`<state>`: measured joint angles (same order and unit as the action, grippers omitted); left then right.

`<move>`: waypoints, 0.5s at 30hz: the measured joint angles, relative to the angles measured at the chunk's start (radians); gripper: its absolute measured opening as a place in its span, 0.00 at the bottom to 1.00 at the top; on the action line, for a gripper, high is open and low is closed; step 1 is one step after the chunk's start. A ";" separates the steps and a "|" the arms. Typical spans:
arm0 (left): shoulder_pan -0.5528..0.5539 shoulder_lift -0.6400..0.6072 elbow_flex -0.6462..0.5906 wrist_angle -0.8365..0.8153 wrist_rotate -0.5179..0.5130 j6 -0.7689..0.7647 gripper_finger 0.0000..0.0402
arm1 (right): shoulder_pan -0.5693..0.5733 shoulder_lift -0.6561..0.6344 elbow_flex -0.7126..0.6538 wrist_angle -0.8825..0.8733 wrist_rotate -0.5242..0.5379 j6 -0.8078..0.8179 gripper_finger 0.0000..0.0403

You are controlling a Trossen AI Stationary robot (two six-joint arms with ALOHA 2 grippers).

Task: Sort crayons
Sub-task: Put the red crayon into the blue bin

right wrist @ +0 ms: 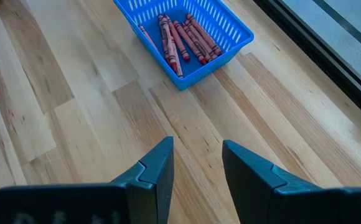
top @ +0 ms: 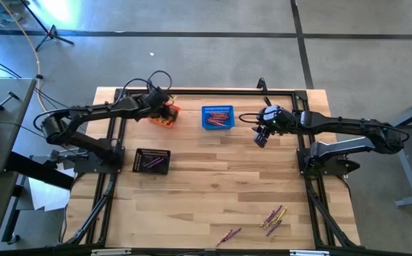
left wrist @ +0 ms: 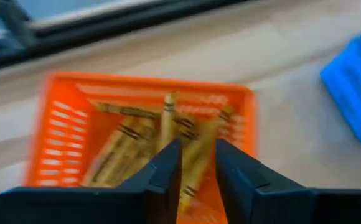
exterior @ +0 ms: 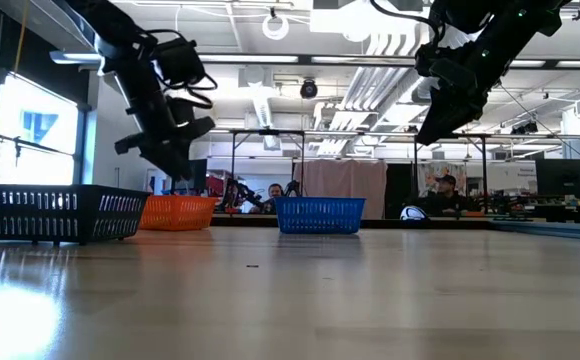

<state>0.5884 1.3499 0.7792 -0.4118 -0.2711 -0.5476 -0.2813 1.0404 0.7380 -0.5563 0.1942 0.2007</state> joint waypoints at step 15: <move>-0.549 0.056 0.001 0.413 0.026 -0.098 0.16 | 0.000 0.000 0.000 0.000 0.000 0.000 0.31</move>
<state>0.0391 1.4058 0.7801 0.0015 -0.2456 -0.6457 -0.2813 1.0401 0.7380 -0.5564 0.1940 0.2008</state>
